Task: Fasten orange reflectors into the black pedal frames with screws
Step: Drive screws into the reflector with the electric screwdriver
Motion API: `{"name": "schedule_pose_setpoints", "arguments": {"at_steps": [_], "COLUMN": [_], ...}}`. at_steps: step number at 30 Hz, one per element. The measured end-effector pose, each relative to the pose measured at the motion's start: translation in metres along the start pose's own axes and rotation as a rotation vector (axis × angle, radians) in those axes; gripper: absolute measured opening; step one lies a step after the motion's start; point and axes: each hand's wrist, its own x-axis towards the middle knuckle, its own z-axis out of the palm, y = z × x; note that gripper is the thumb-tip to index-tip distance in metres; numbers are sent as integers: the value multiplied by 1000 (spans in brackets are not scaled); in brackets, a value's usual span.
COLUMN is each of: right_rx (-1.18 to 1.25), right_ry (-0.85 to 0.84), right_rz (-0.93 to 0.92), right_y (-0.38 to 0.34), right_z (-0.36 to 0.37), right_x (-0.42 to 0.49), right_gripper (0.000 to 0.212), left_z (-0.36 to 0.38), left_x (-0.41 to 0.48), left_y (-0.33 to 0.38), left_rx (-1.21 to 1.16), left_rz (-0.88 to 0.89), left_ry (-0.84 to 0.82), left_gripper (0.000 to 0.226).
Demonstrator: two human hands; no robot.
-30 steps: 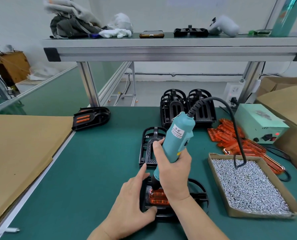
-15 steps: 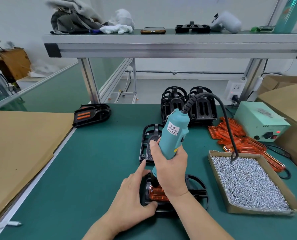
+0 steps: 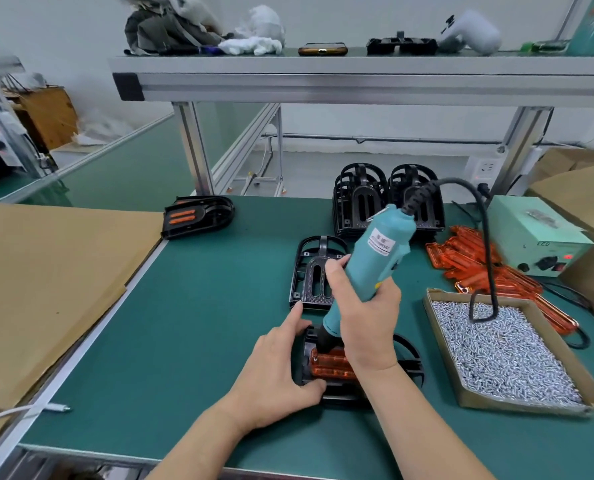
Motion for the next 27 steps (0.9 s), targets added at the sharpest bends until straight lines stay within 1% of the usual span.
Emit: {"name": "schedule_pose_setpoints", "arguments": {"at_steps": [3, 5, 7, 9, 10, 12, 14, 15, 17, 19, 20, 22, 25, 27], "right_rx": [42, 38, 48, 79, 95, 122, 157, 183, 238, 274, 281, 301, 258, 262], "right_ry": [-15, -72, -129, -106, -59, 81, 245, 330, 484, 621, 676, 764, 839, 856], "right_rz": [-8, -15, -52, -101, -114, -93, -16, 24, 93, 177, 209, 257, 316, 304], "right_y": [-5, -9, -17, -28, -33, -39, -37, -34, -23, -14, -8, 1, 12, 13], "right_z": [-7, -10, -10, -13, -16, -27, -43, -53, -75, -96, -107, -126, -145, -148], "right_x": [-3, -5, -4, 5, 12, 27, 43, 50, 63, 68, 69, 68, 65, 63], "right_gripper": [15, 16, 11, 8, 7, 13, 26, 27, 22, 23, 25, 24, 24, 24], "left_z": [0, 1, 3, 3, 3, 2, 0, -1, -3, -1, 1, 6, 12, 12], "left_x": [0, -2, -3, -3, -4, -6, -8, -8, -5, -3, -2, -2, -4, -5], "left_y": [-3, -6, -8, -8, -7, -5, 0, 5, 18, 33, 39, 46, 48, 47], "left_rx": [11, 24, 34, 37, 38, 35, 40, 54, 167, 385, 490, 636, 699, 698], "left_rz": [1, -3, -13, -6, 5, 49, 121, 172, 327, 486, 547, 595, 597, 611], "left_ry": [17, 25, 24, 17, 11, 18, 81, 117, 128, 70, 41, -12, -24, 0], "left_gripper": [114, 114, 113, 110, 107, 96, 82, 73, 49, 34, 29, 22, 20, 21]}}
